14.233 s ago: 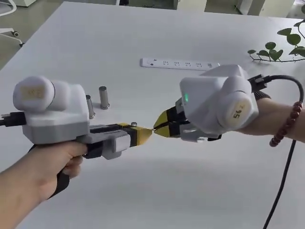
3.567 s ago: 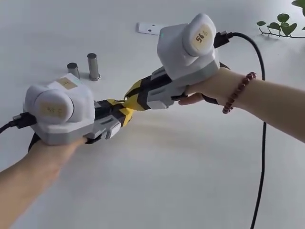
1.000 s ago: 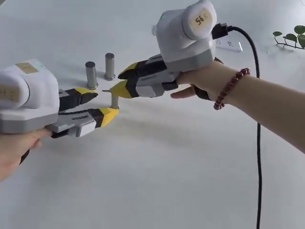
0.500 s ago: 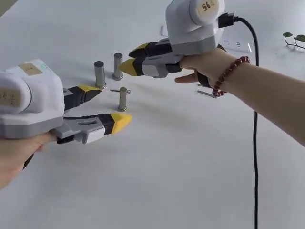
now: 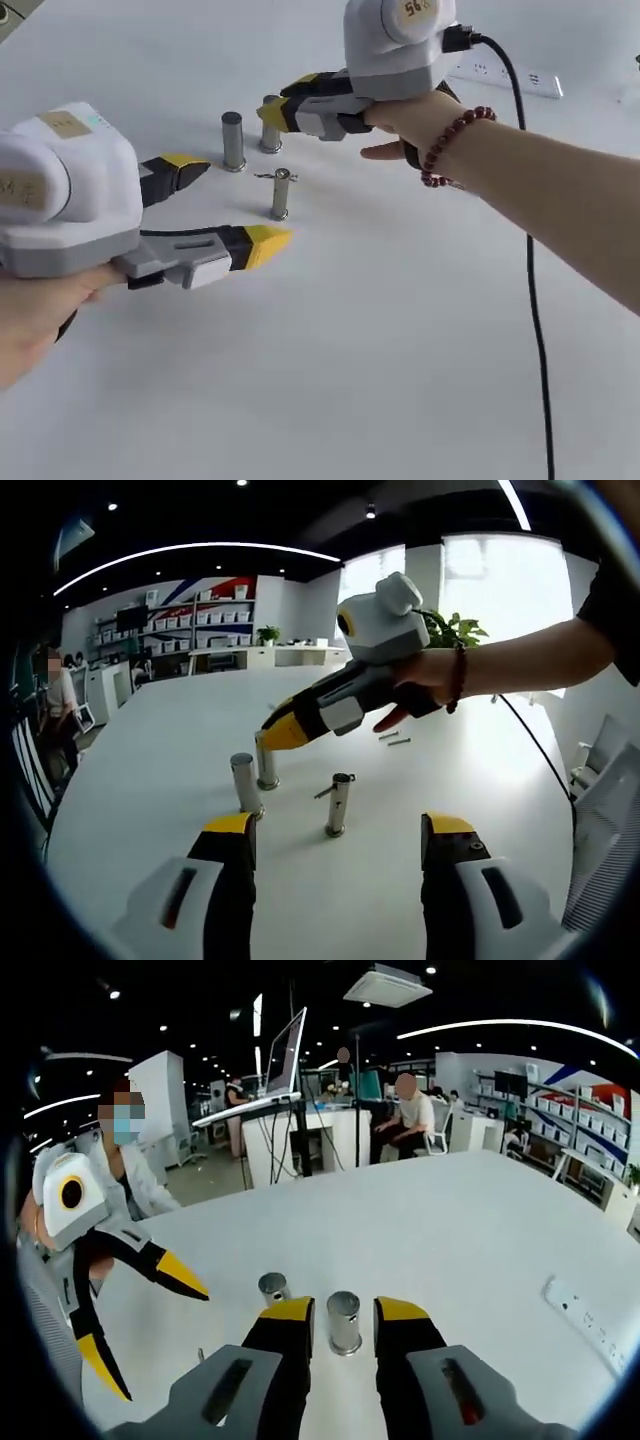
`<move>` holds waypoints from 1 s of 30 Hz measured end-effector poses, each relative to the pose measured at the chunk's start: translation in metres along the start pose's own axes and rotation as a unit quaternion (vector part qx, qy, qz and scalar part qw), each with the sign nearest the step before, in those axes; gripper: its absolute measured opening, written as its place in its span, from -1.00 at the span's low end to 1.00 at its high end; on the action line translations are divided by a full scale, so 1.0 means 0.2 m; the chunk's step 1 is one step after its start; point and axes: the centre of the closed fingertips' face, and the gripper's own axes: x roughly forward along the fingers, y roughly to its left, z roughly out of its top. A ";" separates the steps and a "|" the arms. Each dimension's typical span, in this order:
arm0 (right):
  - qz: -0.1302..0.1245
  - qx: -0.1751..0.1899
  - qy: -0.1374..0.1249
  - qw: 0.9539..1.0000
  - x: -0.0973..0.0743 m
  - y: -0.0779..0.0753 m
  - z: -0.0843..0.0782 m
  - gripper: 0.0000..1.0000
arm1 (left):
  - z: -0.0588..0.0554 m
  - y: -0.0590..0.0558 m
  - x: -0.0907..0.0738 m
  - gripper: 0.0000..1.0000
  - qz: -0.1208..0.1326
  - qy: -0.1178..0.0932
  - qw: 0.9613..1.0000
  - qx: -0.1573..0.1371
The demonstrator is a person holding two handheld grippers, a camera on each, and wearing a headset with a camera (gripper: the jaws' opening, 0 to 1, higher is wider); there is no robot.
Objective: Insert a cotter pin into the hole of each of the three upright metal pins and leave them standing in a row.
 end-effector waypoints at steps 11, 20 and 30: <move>-0.005 0.002 0.003 1.000 0.04 -0.01 -0.03 -0.81 | 0.00 0.02 -0.03 0.27 0.010 -0.003 1.000 -0.009; -0.016 -0.008 0.005 1.000 0.03 -0.01 -0.03 -0.83 | 0.01 0.04 -0.05 0.26 0.022 -0.009 1.000 -0.018; -0.034 -0.002 0.010 0.999 -0.04 -0.04 -0.05 -0.84 | 0.01 0.07 -0.08 0.23 0.029 -0.010 0.999 -0.018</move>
